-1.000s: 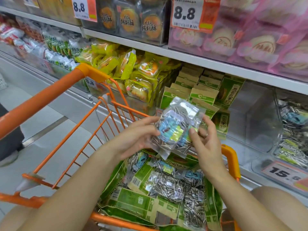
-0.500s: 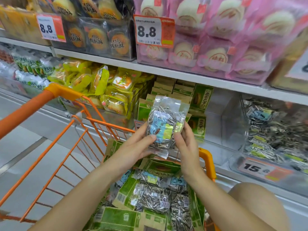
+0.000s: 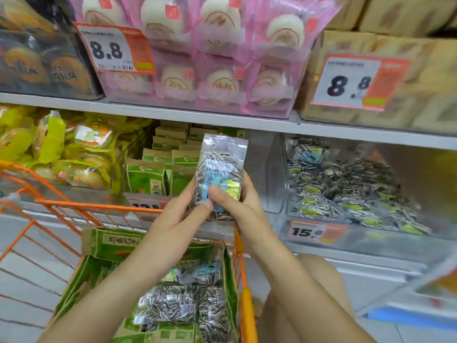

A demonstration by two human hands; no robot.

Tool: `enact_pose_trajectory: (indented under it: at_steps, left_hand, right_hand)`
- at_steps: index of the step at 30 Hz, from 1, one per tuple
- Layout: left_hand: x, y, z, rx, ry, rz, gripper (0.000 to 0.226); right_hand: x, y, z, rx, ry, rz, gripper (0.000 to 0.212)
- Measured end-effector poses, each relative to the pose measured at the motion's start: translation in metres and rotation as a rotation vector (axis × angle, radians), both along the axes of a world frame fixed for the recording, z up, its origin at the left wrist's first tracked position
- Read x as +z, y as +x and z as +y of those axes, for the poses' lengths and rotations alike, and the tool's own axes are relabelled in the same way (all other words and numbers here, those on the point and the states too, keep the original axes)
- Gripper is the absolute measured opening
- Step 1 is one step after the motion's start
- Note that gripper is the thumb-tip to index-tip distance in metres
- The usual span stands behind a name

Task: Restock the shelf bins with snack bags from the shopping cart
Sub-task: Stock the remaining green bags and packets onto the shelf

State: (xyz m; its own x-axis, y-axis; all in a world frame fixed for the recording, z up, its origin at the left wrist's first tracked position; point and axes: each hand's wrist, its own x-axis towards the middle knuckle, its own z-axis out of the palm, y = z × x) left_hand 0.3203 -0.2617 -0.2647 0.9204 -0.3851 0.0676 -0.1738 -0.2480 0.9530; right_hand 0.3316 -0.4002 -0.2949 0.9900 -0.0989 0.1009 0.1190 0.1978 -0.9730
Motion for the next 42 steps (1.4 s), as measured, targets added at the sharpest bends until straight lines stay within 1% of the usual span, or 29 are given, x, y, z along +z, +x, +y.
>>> enact_pose_trajectory:
  at_steps: [1,4,6,7,8,10,11,13,14,15,16,18,20,21,23,25,28,31,33,38,40,42]
  left_hand:
    - [-0.001,-0.002,-0.008,-0.027,0.009,0.001,0.035]
    - [-0.005,-0.009,-0.037,-0.124,0.029,0.019,0.040]
    - [-0.010,-0.010,-0.056,-0.164,0.073,-0.002,0.054]
    - [-0.013,-0.008,-0.064,-0.142,0.138,-0.065,0.062]
    - [-0.018,-0.002,-0.071,-0.096,0.241,-0.171,0.066]
    - [-0.034,0.014,-0.087,-0.004,0.462,-0.394,0.067]
    - [-0.045,0.021,-0.094,0.012,0.571,-0.448,0.069]
    - [-0.062,0.030,-0.107,0.006,0.797,-0.470,0.073]
    - [-0.069,0.031,-0.112,0.010,0.874,-0.494,0.076]
    - [-0.074,0.032,-0.114,0.019,0.906,-0.527,0.076]
    - [-0.080,0.033,-0.115,0.036,0.886,-0.577,0.073]
    - [-0.086,0.036,-0.113,0.061,0.847,-0.658,0.062]
    - [-0.087,0.038,-0.111,0.056,0.874,-0.701,0.057]
    - [-0.088,0.038,-0.110,0.068,0.875,-0.717,0.055]
    - [-0.088,0.036,-0.110,0.100,0.883,-0.738,0.052]
    - [-0.090,0.035,-0.111,0.113,0.895,-0.754,0.051]
    - [-0.090,0.036,-0.111,0.122,0.902,-0.775,0.050]
    - [-0.091,0.036,-0.112,0.133,0.900,-0.778,0.049]
    - [-0.091,0.035,-0.112,0.144,0.893,-0.783,0.048]
    - [-0.092,0.036,-0.113,0.154,0.871,-0.776,0.046]
    - [-0.093,0.036,-0.113,0.154,0.862,-0.779,0.047]
    - [-0.093,0.036,-0.113,0.151,0.850,-0.774,0.047]
  right_hand:
    - [0.005,-0.006,-0.014,0.000,-0.019,0.013,0.066]
    - [0.017,-0.025,-0.062,-0.044,-0.172,0.072,0.076]
    - [0.027,-0.040,-0.098,-0.058,-0.310,0.135,0.084]
    - [0.032,-0.046,-0.116,-0.036,-0.366,0.170,0.087]
    - [0.039,-0.052,-0.132,-0.007,-0.398,0.207,0.087]
    - [0.049,-0.062,-0.159,0.034,-0.448,0.272,0.086]
    - [0.054,-0.064,-0.171,0.035,-0.493,0.297,0.087]
    - [0.059,-0.065,-0.188,0.007,-0.616,0.327,0.087]
    - [0.060,-0.063,-0.194,-0.020,-0.700,0.343,0.086]
    - [0.062,-0.061,-0.200,-0.049,-0.806,0.363,0.086]
    - [0.063,-0.057,-0.205,-0.077,-0.922,0.390,0.087]
    - [0.063,-0.042,-0.214,-0.112,-1.147,0.453,0.099]
    - [0.061,-0.024,-0.218,-0.122,-1.349,0.491,0.101]
    - [0.060,-0.014,-0.218,-0.116,-1.459,0.478,0.099]
    - [0.055,0.004,-0.216,-0.095,-1.663,0.384,0.098]
    - [0.052,0.021,-0.213,-0.075,-1.779,0.299,0.097]
    - [0.047,0.044,-0.216,-0.036,-1.824,0.260,0.101]
    - [0.040,0.055,-0.224,0.013,-1.743,0.296,0.106]
    - [0.033,0.055,-0.230,0.013,-1.735,0.311,0.106]
    - [0.017,0.049,-0.243,-0.222,-1.757,0.236,0.093]
    - [0.012,0.045,-0.244,-0.257,-1.704,0.291,0.094]
    - [0.006,0.042,-0.243,-0.276,-1.622,0.369,0.102]
